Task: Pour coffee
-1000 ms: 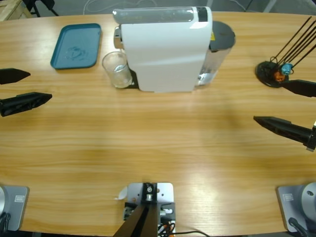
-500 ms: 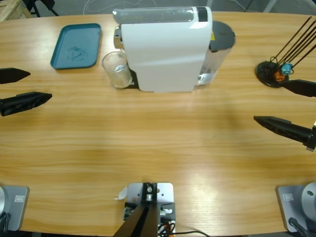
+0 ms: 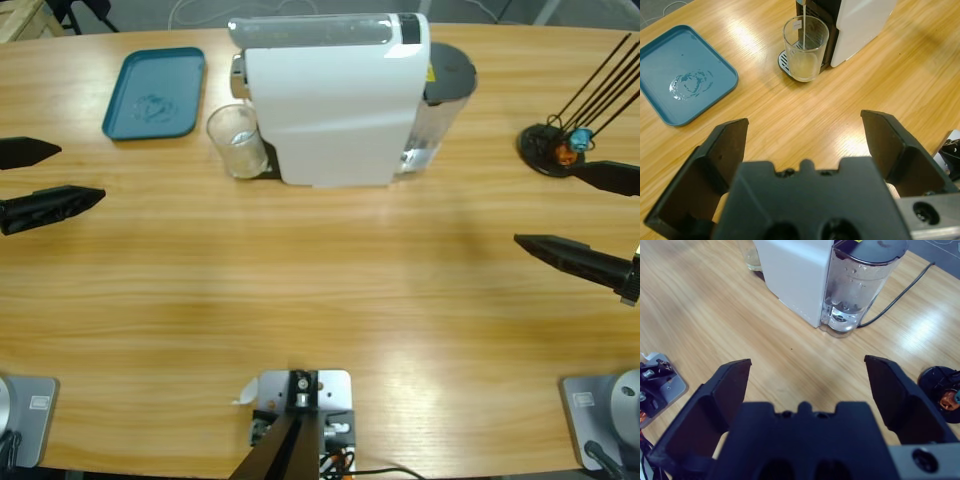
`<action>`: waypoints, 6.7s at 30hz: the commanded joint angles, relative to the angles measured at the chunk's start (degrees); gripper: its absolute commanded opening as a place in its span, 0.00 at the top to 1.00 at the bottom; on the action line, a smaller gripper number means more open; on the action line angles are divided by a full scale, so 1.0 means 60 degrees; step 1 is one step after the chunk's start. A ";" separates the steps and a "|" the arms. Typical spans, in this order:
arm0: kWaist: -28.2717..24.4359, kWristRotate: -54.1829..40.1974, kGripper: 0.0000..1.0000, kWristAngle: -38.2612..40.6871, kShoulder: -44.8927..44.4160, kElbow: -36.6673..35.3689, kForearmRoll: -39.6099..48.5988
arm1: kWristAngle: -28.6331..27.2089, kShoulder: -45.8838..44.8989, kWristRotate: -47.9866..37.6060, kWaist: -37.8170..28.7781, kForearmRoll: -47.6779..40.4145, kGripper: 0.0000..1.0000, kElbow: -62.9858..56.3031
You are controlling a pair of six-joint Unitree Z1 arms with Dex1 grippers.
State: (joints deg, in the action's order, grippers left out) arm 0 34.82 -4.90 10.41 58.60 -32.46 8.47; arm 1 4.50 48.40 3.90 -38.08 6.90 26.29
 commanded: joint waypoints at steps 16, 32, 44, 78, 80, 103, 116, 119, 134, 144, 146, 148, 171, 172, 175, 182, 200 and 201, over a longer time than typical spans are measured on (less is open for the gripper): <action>0.0071 -0.0151 0.02 0.0038 0.0054 0.0342 -0.0108 | -0.0165 -0.0172 -0.0123 -0.0099 -0.0095 0.00 -0.0369; 0.0071 -0.0151 0.02 0.0023 0.0075 0.0342 -0.0108 | -0.0150 -0.0157 -0.0123 -0.0093 -0.0110 0.00 -0.0369; 0.0071 -0.0151 0.02 0.0023 0.0078 0.0342 -0.0108 | -0.0144 -0.0157 -0.0123 -0.0093 -0.0110 0.00 -0.0369; 0.0071 -0.0136 0.06 -0.0006 0.0435 -0.0048 -0.0275 | -0.0106 -0.0157 -0.0123 -0.0099 -0.0110 0.00 -0.0369; 0.0091 -0.0089 0.07 0.0173 0.0851 -0.0168 -0.0661 | -0.0091 -0.0163 -0.0123 -0.0096 -0.0110 0.00 -0.0369; 0.1037 -0.0332 0.00 0.0404 0.7135 -0.0162 -0.6913 | -0.0077 -0.0139 0.0068 -0.0087 -0.0054 0.00 -0.0354; 0.1037 -0.0327 0.00 0.0328 0.7701 -0.0493 -0.7039 | 0.0055 -0.0098 0.0109 -0.0087 -0.0051 0.00 -0.0351; 0.1037 -0.0327 0.00 0.0316 0.7917 -0.0595 -0.7121 | 0.0070 -0.0098 0.0112 -0.0084 -0.0054 0.00 -0.0354; 0.1037 -0.0312 0.03 0.0009 0.8281 -0.0634 -0.7359 | 0.0093 -0.0084 0.0170 -0.0087 -0.0054 0.00 -0.0339; 0.1037 -0.0327 0.49 0.0023 0.8234 -0.0587 -0.7359 | 0.0114 -0.0084 0.0191 -0.0090 -0.0054 0.00 -0.0339; 0.1037 -0.0327 0.49 0.0038 0.8266 -0.0604 -0.7362 | 0.0114 -0.0084 0.0200 -0.0087 -0.0051 0.00 -0.0339; 0.1037 -0.0327 0.49 0.0044 0.8287 -0.0619 -0.7359 | 0.0114 -0.0084 0.0200 -0.0093 -0.0051 0.00 -0.0339; 0.0129 -0.0139 0.49 -0.0841 0.6148 0.0723 -0.7318 | 0.0128 0.0063 0.0200 -0.0090 -0.0051 0.00 -0.0322; -0.0123 -0.0057 0.49 -0.0826 0.6034 0.0711 -0.7329 | 0.0128 0.0063 0.0200 -0.0087 -0.0051 0.00 -0.0322; -0.0832 0.0177 0.49 -0.0797 0.5952 0.0544 -0.7329 | 0.0143 0.0074 0.0200 -0.0090 -0.0051 0.00 -0.0319; -0.2144 0.0916 0.48 -0.0817 0.6763 -0.0487 -0.7344 | 0.0172 0.0077 0.0200 -0.0084 -0.0057 0.00 -0.0313; -0.3123 0.1217 0.48 -0.0794 0.8867 -0.1621 -0.7303 | 0.0216 0.0095 0.0214 -0.0093 -0.0057 0.00 -0.0295; -0.3123 0.1264 0.48 -0.0797 0.8925 -0.1621 -0.7259 | 0.0216 0.0092 0.0214 -0.0090 -0.0054 0.00 -0.0295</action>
State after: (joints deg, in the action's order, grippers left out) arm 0 16.73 1.33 6.23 107.50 -41.46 -35.49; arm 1 5.14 48.44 4.48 -38.14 6.74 26.22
